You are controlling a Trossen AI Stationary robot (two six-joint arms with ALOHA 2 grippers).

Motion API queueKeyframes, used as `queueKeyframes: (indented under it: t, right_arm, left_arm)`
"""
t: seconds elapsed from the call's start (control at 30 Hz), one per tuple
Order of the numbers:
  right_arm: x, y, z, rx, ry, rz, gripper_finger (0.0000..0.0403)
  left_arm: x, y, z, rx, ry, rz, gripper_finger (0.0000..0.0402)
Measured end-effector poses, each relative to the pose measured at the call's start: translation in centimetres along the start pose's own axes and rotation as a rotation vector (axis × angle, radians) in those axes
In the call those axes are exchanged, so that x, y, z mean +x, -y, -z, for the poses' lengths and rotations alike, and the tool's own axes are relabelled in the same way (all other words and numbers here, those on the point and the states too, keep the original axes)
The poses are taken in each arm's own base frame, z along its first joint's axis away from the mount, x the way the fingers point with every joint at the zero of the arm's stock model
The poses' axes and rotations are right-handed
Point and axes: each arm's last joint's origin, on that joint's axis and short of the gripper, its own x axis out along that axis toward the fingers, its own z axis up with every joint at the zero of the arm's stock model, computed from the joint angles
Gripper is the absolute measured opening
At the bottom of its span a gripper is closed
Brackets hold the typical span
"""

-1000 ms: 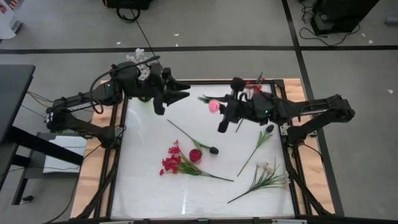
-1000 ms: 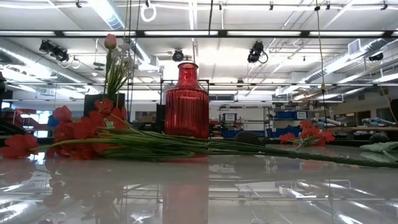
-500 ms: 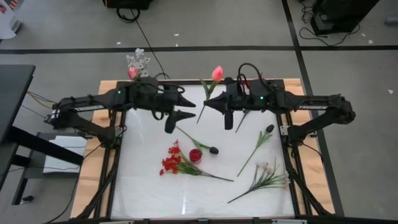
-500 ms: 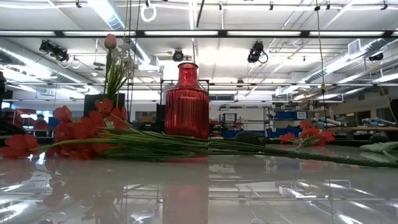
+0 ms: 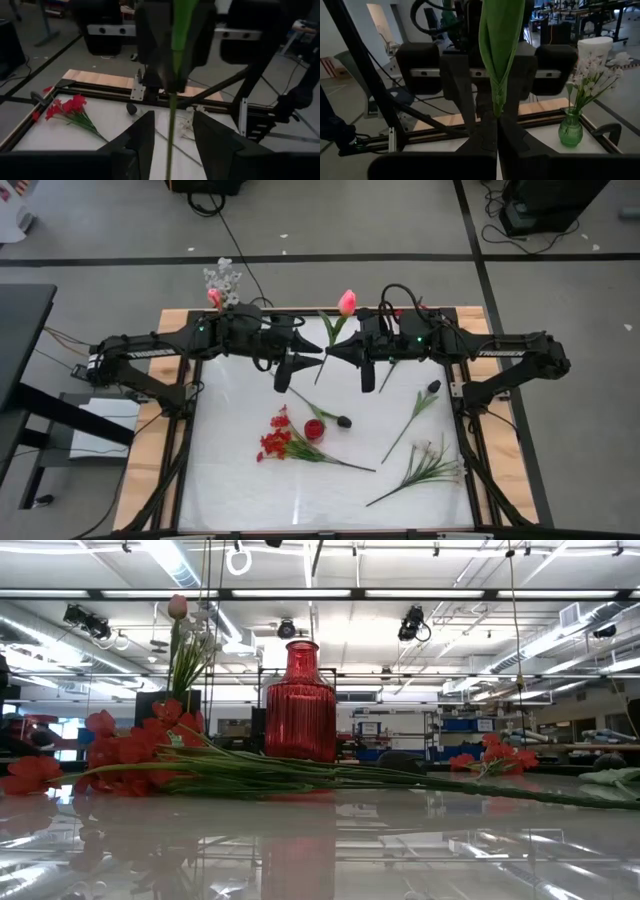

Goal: Sort flowers into vase by color
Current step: Put the pink flowers into the green flower vase

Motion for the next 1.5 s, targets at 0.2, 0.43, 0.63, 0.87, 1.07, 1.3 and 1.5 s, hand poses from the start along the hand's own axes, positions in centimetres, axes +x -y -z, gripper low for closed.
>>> queueKeyframes:
  t: [0.2,0.43,0.63,0.87,1.07,1.3,1.5]
  right_arm:
    - [0.0,0.3,-0.1,0.005,0.007,0.0,0.0004]
    - [0.0,0.2,0.0,0.008,-0.007,-0.02,0.0005]
    - [-0.2,0.3,0.1,0.008,-0.024,-0.005,0.0051]
    - [-3.5,0.0,-0.9,0.019,-0.056,0.03,0.0115]
    - [-9.0,-0.2,-1.8,0.022,-0.094,0.125,0.0114]
    - [-14.4,-0.5,-1.6,0.054,-0.027,0.123,0.011]
    - [-17.1,-0.4,-0.6,0.069,0.132,0.111,0.0101]
  left_arm:
    - [1.5,-0.3,0.6,-0.008,-0.007,-0.004,0.0123]
    - [2.0,-0.5,0.6,-0.018,0.009,-0.013,0.0075]
    - [1.9,-0.9,0.6,0.006,0.003,-0.018,0.001]
    - [0.9,-1.2,0.3,-0.034,0.021,-0.173,0.0005]
    - [-1.5,-0.9,-0.7,-0.001,0.057,-0.235,0.0005]
    - [-2.6,-0.9,0.7,-0.008,-0.001,-0.269,0.0004]
    - [-4.8,-0.6,0.5,-0.003,0.076,-0.274,0.0004]
